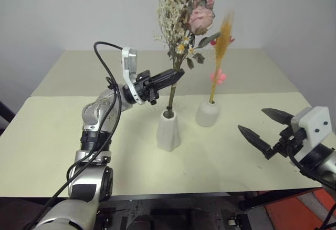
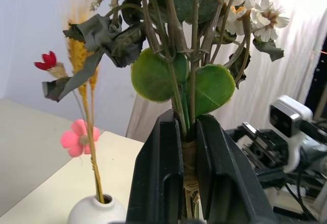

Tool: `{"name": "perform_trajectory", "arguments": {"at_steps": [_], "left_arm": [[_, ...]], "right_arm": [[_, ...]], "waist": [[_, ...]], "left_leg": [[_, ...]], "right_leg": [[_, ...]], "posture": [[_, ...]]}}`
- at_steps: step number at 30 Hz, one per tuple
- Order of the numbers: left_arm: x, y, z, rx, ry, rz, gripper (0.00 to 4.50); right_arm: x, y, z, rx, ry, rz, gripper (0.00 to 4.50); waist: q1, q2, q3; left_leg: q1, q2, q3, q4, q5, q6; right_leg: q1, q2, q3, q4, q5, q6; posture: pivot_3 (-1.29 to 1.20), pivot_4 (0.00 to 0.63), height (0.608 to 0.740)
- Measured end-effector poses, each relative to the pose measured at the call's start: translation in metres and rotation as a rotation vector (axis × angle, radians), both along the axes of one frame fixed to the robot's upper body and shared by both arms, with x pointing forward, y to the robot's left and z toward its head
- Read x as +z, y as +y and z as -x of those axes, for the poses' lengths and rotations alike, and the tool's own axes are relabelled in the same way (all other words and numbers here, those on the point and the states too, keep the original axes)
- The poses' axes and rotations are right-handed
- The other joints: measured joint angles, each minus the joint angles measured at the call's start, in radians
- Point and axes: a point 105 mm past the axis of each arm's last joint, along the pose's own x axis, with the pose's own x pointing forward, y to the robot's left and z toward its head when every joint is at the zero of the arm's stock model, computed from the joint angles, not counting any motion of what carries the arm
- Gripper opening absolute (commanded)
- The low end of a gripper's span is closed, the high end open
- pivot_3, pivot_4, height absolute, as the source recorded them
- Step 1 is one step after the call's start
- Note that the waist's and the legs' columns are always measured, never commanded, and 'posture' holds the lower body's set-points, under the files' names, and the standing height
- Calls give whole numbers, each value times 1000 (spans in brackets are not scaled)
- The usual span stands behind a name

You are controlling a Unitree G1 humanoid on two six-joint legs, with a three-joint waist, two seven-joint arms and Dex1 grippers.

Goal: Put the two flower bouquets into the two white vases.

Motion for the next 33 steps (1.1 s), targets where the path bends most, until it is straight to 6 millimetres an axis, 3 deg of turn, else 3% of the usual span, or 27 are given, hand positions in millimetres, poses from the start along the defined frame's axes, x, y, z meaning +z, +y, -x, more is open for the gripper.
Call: {"name": "perform_trajectory", "arguments": {"at_steps": [1,7,15,19,27,33], "left_arm": [[0,1,1,-1,-6,-5,112],[-2,13,9,1,-39,-30,1982],[-20,26,11,27,-33,-142,4446],[-29,36,17,25,-54,-191,4482],[-26,34,32,-69,-99,-223,4482],[-44,81,29,98,-34,-362,4482]], "right_arm": [[-1,0,0,2,2,0,4500],[-2,2,-3,11,3,4,4500],[-4,0,-6,12,-3,12,4500],[-6,-1,-7,12,-3,-1,4500],[-11,-1,-11,11,5,12,4500],[-21,-6,-8,-15,33,11,4500]], "waist": [[0,0,0],[0,0,0],[1,0,0],[-2,0,0],[1,0,0],[-10,1,0]], "left_leg": [[0,0,0,0,0,0],[0,0,0,0,0,0],[0,0,0,0,0,0],[0,1,0,-1,0,0],[-1,1,0,-1,0,1],[2,3,1,-4,0,1]], "right_leg": [[0,0,0,0,0,0],[0,0,0,0,0,0],[0,0,0,-1,0,0],[0,0,0,-2,0,0],[0,0,-1,-3,0,0],[-1,1,1,-3,0,0]], "posture": [[0,150,740],[0,150,740],[0,150,740],[0,150,740],[0,150,740],[0,150,740]]}}
